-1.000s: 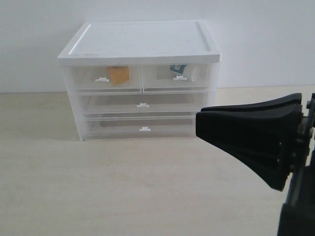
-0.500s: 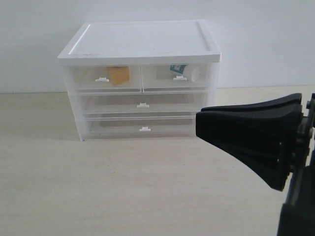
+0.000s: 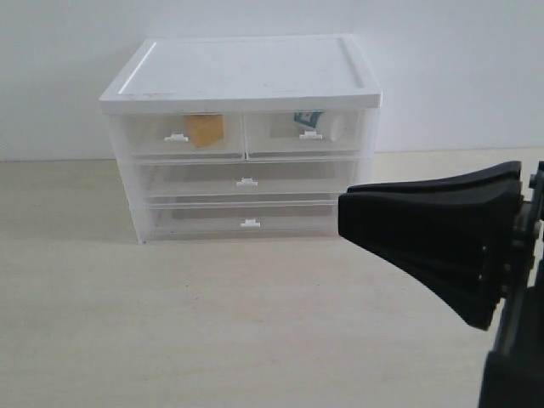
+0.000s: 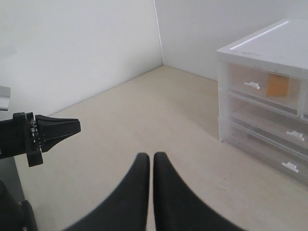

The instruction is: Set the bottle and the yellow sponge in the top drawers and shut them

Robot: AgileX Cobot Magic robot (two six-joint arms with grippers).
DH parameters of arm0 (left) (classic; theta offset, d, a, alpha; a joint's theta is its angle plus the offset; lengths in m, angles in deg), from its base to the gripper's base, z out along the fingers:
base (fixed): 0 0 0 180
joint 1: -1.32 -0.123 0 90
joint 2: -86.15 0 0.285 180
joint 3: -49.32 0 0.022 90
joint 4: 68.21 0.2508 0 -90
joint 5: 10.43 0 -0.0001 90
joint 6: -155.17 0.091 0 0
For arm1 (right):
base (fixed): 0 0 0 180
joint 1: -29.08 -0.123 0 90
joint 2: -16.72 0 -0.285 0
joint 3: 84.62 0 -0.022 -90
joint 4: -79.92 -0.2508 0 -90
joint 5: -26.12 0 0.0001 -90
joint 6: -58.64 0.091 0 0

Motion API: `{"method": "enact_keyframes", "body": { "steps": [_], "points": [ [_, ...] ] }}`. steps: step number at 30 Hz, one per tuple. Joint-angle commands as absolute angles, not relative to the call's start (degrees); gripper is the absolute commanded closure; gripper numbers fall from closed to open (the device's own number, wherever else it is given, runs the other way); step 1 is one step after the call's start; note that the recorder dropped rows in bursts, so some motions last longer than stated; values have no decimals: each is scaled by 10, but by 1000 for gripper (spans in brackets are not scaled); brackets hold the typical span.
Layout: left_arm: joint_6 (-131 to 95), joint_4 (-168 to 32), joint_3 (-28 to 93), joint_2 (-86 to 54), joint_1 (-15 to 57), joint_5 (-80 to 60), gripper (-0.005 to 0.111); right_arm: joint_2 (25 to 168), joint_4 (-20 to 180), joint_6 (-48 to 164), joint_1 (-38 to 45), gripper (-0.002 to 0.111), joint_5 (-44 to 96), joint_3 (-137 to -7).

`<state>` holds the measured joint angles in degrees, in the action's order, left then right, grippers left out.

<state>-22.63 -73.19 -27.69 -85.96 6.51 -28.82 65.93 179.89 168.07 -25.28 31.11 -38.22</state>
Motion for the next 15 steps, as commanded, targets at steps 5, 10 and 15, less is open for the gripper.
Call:
{"method": "enact_keyframes", "body": {
  "steps": [5,10,15],
  "points": [
    [-221,-731,-279,-861,66,-288,103,658,1799,1679,-254,108,307,-381],
    [-221,-731,-279,-861,66,-288,103,654,1799,1667,-250,108,301,-381],
    [-221,-731,-279,-861,66,-288,103,540,1799,1678,-94,108,323,-303]
  ]
}}
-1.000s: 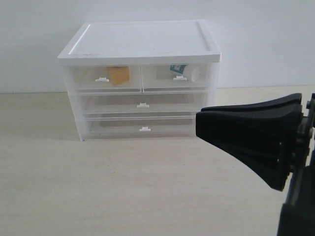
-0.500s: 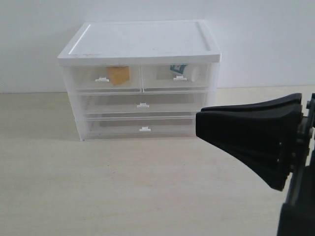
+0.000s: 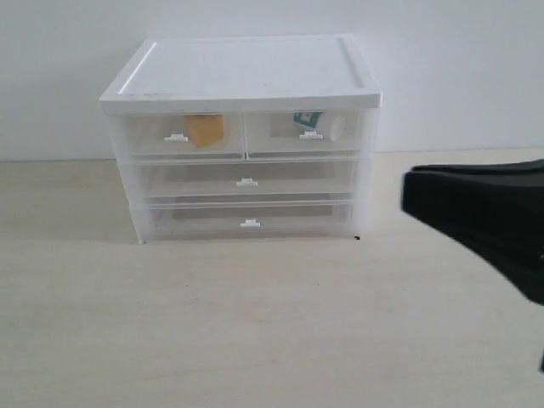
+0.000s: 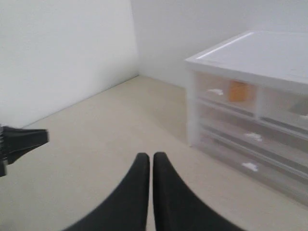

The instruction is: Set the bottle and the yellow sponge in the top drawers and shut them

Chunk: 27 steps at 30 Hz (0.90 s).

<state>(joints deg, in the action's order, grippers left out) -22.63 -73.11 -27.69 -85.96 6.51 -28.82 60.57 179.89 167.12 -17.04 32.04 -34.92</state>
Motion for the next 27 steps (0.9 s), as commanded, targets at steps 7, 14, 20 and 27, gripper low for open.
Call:
{"method": "enact_keyframes", "body": {
  "steps": [7,14,20,27],
  "points": [
    [-221,-731,-279,-861,66,-288,103,342,1799,1676,47,108,241,-169],
    [-221,-731,-279,-861,66,-288,103,338,1799,1677,47,108,254,-159],
    [-221,-731,-279,-861,66,-288,103,338,1799,1677,47,108,264,-159],
    [-221,-731,-279,-861,66,-288,103,338,1799,1736,47,108,269,-155]
  ]
}}
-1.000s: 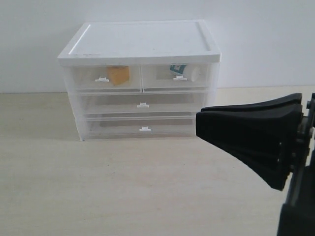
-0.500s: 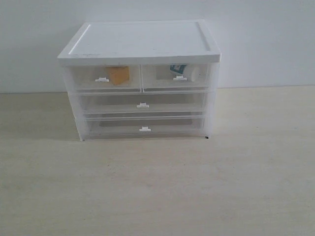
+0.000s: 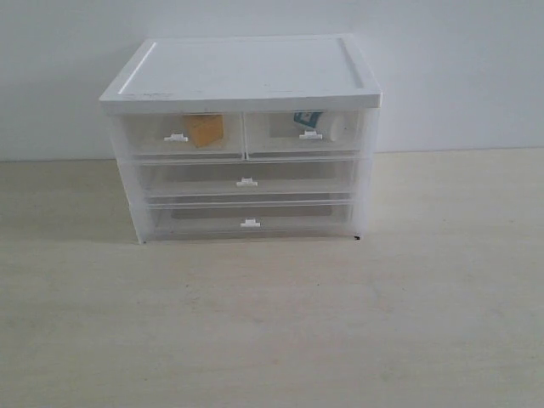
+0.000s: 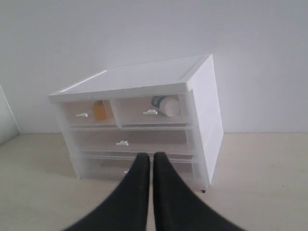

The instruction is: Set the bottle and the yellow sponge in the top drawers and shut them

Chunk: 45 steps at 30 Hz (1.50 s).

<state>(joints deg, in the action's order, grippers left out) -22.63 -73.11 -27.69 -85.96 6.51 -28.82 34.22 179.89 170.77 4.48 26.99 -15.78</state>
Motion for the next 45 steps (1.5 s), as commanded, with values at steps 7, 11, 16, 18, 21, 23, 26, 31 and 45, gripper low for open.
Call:
{"method": "enact_keyframes", "body": {
  "steps": [7,11,16,18,21,23,26,31,45],
  "points": [
    [-221,-731,-279,-861,66,-288,103,338,1675,1616,47,108,181,-155],
    [-221,-731,-279,-861,66,-288,103,338,1416,1398,47,108,84,-155],
    [-221,-731,-279,-861,66,-288,103,338,1279,1275,47,108,-2,-155],
    [-221,-731,-279,-861,66,-288,103,338,1279,1262,46,108,-3,-155],
    [-221,-731,-279,-861,66,-288,103,338,1280,1228,46,108,0,-155],
    [-221,-731,-279,-861,66,-288,103,338,1276,1210,46,108,41,-151],
    [-221,-731,-279,-861,66,-288,103,338,1240,1149,46,108,184,-138],
    [-221,-731,-279,-861,66,-288,103,338,997,918,46,108,342,-74],
    [-221,-731,-279,-861,66,-288,103,328,1003,861,55,108,116,-74]
  ]
}}
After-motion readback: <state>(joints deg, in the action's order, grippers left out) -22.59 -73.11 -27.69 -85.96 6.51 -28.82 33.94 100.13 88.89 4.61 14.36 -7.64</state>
